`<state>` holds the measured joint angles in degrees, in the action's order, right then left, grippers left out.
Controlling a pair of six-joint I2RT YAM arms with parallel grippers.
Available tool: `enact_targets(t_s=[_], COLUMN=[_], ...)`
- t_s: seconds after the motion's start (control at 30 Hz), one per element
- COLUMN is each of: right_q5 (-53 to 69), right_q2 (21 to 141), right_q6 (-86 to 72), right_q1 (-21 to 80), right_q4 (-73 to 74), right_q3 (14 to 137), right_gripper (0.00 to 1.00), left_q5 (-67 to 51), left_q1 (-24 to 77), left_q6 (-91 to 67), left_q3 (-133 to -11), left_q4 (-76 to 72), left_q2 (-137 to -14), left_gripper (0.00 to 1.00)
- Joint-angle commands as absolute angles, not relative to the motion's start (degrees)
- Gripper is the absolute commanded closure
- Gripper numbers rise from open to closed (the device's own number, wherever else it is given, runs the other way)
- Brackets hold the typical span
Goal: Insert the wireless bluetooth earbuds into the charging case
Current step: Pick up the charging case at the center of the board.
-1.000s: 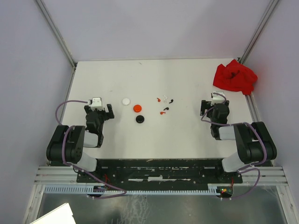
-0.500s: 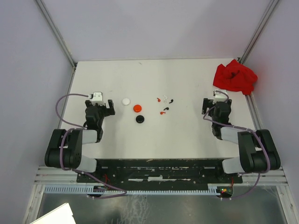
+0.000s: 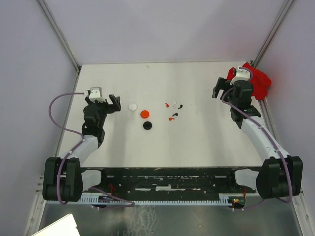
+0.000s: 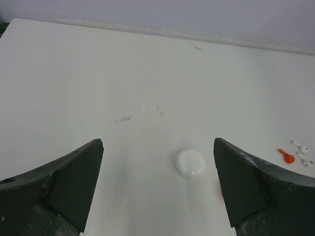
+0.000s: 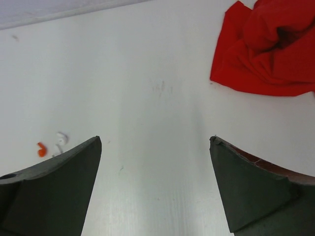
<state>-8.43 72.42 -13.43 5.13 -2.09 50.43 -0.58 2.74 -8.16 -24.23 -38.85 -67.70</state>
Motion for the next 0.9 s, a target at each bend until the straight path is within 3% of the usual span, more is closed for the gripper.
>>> enact_targets(t_s=[0.0, 0.2, 0.4, 0.87], right_q5=[1.44, 12.72, 5.82, -6.90], right_q2=[64.94, 64.42, 71.02, 101.15], right_q6=[-19.28, -22.73, -15.43, -9.67], right_q1=[5.26, 5.82, 17.12, 41.46], right_q4=[3.63, -3.00, 9.53, 17.03], right_q3=[53.32, 50.53, 58.97, 81.76], right_gripper=[0.01, 0.01, 0.01, 0.02], left_q5=[-10.08, -14.19, -18.99, -5.32], left_q1=[2.91, 2.82, 2.87, 2.90], left_q6=[-17.14, -33.99, -39.93, -32.30], left_q3=[-30.29, -32.24, -31.28, -34.94], left_q4=[-34.91, -36.04, -42.66, -19.84], left_q2=[-66.19, -69.29, -72.76, -65.95], left_gripper=[0.01, 0.01, 0.01, 0.01])
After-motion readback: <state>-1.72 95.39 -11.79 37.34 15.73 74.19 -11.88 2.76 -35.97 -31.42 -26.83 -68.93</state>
